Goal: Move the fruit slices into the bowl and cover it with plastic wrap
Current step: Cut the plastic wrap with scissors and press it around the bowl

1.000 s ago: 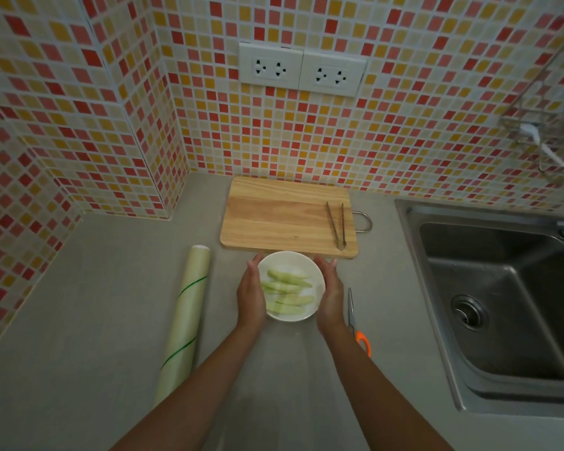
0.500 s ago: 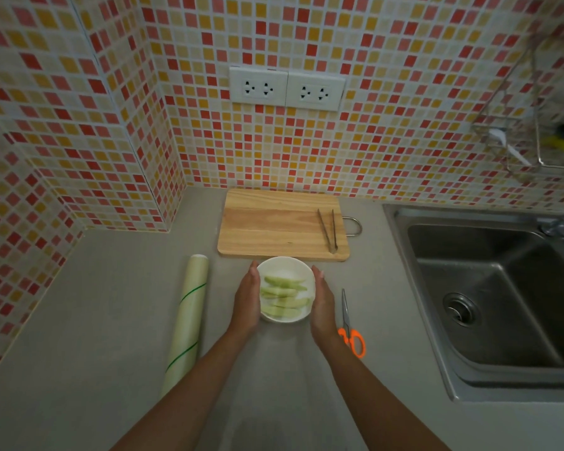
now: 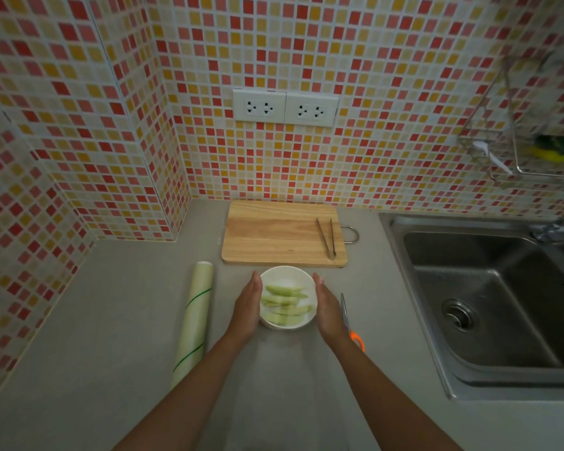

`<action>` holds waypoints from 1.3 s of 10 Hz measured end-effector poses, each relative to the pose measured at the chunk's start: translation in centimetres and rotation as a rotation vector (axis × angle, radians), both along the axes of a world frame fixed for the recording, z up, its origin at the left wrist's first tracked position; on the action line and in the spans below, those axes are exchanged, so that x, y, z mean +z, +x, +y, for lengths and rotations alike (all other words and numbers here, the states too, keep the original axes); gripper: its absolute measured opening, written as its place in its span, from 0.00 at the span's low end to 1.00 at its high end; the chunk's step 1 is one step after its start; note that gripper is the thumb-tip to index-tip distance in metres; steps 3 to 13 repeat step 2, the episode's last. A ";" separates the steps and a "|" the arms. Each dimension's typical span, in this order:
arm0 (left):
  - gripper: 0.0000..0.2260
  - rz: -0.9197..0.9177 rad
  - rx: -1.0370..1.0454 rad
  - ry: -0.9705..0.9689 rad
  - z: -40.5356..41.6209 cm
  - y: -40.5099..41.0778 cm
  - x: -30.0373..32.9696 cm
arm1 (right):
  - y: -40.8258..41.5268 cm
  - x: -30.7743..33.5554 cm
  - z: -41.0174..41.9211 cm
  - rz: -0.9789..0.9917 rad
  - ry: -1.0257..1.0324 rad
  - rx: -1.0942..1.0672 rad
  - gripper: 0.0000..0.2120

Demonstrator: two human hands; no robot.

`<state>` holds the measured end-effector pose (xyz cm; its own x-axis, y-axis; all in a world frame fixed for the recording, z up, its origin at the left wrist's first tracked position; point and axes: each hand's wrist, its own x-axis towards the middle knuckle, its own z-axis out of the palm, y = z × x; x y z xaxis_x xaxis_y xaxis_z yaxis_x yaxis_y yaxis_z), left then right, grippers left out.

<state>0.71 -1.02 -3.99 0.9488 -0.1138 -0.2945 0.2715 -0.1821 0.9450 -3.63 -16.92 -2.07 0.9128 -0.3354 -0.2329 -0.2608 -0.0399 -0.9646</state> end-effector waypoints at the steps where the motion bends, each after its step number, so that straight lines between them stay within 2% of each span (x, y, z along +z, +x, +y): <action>1: 0.28 -0.053 -0.110 0.233 1.2 1.2 0.6 | 0.1 0.6 -1.8 0.031 -0.291 0.071 0.22; 2: 0.26 -0.184 -0.261 0.564 2.8 3.6 3.4 | 1.8 3.1 -3.9 0.114 -0.611 0.249 0.28; 13: 0.26 -0.184 -0.261 0.564 2.8 3.6 3.4 | 1.8 3.1 -3.9 0.114 -0.611 0.249 0.28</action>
